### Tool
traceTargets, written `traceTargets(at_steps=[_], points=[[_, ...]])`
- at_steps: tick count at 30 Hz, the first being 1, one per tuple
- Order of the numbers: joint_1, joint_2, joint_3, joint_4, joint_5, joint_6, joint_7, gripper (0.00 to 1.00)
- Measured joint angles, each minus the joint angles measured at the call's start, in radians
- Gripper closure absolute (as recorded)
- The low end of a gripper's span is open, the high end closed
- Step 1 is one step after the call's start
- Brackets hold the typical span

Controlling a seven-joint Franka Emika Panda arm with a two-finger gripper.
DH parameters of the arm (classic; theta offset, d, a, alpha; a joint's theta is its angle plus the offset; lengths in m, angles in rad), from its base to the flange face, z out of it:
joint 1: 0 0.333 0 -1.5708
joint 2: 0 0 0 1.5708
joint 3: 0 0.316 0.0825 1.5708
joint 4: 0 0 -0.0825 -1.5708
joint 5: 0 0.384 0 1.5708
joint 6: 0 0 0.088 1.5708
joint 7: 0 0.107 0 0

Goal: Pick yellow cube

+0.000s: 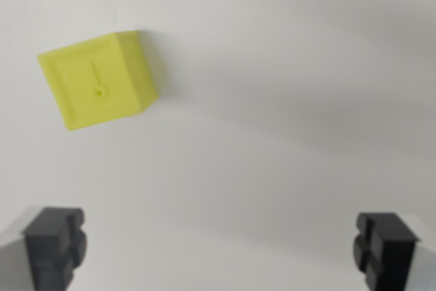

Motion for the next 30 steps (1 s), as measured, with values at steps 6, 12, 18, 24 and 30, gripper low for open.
traceTargets(at_steps=[6, 12, 18, 24, 30], points=[[0.018, 0.028, 0.000, -0.003, 0.002, 0.030, -0.019, 0.00], [0.036, 0.059, 0.000, -0.002, 0.004, 0.060, -0.039, 0.00], [0.055, 0.090, 0.000, 0.000, 0.006, 0.088, -0.058, 0.00], [0.073, 0.123, 0.000, 0.006, 0.009, 0.116, -0.078, 0.00], [0.091, 0.157, 0.000, 0.014, 0.011, 0.142, -0.098, 0.00]])
